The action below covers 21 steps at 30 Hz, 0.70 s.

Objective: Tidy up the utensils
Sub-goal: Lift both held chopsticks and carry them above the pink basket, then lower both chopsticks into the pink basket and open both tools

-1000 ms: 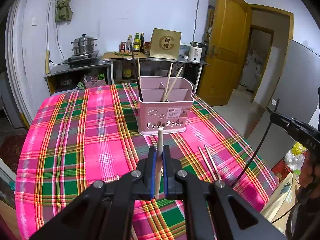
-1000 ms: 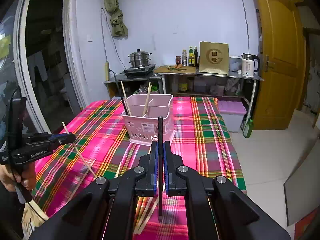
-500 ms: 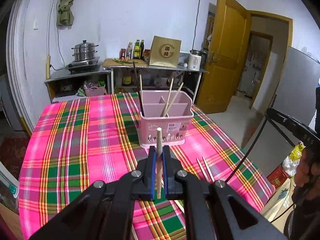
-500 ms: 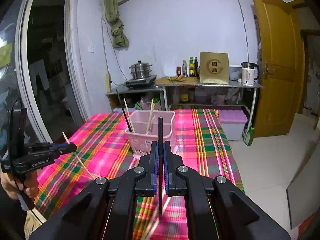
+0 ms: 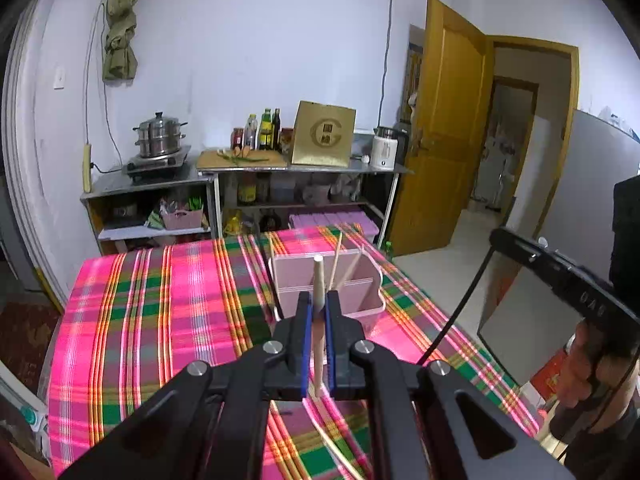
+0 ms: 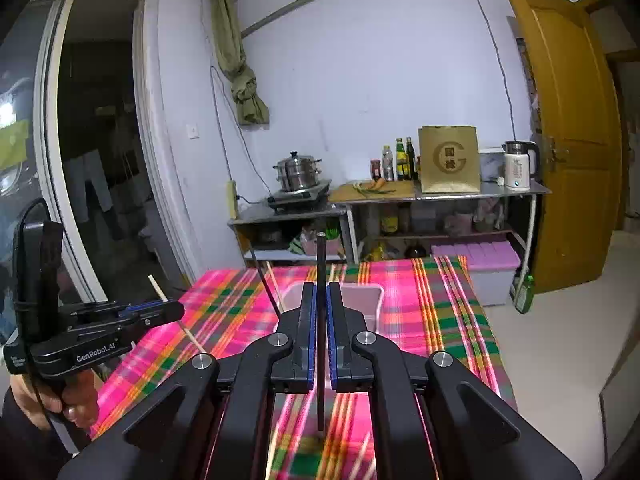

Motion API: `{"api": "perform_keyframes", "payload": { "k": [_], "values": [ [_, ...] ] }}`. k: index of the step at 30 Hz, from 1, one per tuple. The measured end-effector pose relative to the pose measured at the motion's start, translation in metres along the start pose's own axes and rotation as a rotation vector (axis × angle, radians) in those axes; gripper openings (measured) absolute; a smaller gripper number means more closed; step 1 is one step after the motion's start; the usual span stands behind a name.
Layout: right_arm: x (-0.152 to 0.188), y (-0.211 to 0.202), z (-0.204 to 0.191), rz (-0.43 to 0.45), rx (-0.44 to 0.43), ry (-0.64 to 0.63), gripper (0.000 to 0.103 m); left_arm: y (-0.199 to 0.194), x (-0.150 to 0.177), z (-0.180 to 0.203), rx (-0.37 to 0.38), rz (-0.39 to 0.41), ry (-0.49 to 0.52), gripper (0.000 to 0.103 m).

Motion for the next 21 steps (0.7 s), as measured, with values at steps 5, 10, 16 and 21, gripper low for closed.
{"api": "perform_keyframes", "payload": {
  "k": [5,10,16,21],
  "values": [
    [-0.018,0.021,-0.004,0.015,-0.003,0.004,0.004,0.011,-0.025,-0.004,-0.004,0.023,0.011,0.007],
    [-0.033,0.041,-0.003,0.031,-0.015,0.032,0.004,0.023,-0.042,-0.009,-0.002,0.036,0.020,0.007],
    [-0.050,0.059,0.001,0.058,-0.026,0.057,0.004,0.036,-0.055,-0.018,0.004,0.048,0.011,0.007],
    [-0.059,0.073,0.000,0.070,-0.034,0.066,0.004,0.048,-0.061,-0.023,0.004,0.047,0.016,0.006]
  ]
}}
Point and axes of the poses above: each gripper's, at about its wrist camera, not at the fingertips, and y roughly the way its jaws point, z to its right, x to its underside, the point moved 4 cm from there along y, roughly the way its jaws point, and after that the axes turned 7 degrees about x, right-handed, at the moved point
